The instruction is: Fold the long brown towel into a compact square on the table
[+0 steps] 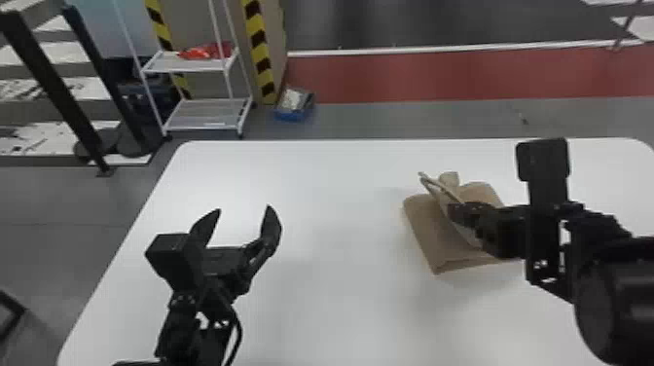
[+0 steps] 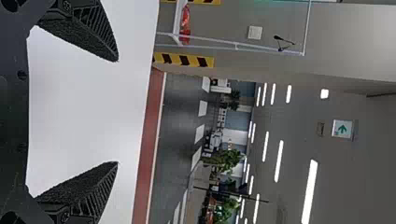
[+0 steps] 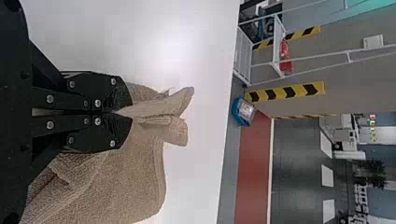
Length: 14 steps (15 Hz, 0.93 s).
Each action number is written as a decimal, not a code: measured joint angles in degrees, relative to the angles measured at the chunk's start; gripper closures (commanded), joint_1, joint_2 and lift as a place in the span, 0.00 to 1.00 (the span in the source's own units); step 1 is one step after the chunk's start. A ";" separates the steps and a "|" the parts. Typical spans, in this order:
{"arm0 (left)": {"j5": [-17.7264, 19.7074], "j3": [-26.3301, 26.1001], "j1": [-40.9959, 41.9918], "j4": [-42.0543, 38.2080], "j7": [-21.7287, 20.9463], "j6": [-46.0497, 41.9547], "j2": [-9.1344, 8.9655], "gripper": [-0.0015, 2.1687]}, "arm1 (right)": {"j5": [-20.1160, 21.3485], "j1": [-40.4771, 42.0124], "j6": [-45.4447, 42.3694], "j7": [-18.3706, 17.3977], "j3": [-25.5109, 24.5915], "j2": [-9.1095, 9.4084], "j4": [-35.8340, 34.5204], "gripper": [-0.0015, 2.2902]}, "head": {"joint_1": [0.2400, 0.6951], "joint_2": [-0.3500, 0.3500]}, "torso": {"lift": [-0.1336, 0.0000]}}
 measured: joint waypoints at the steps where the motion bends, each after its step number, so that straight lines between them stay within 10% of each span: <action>1: 0.03 0.01 0.01 0.00 -0.01 0.00 0.00 0.04 | 0.06 0.12 0.88 -0.63 -0.43 0.01 -0.93 0.67 | 1.00 0.64 | 0.08; 14: 0.09 0.36 0.21 0.20 -0.11 0.00 0.01 0.04 | 4.19 -2.22 2.96 -6.72 3.29 0.71 0.83 0.67 | 1.00 0.62 | 0.08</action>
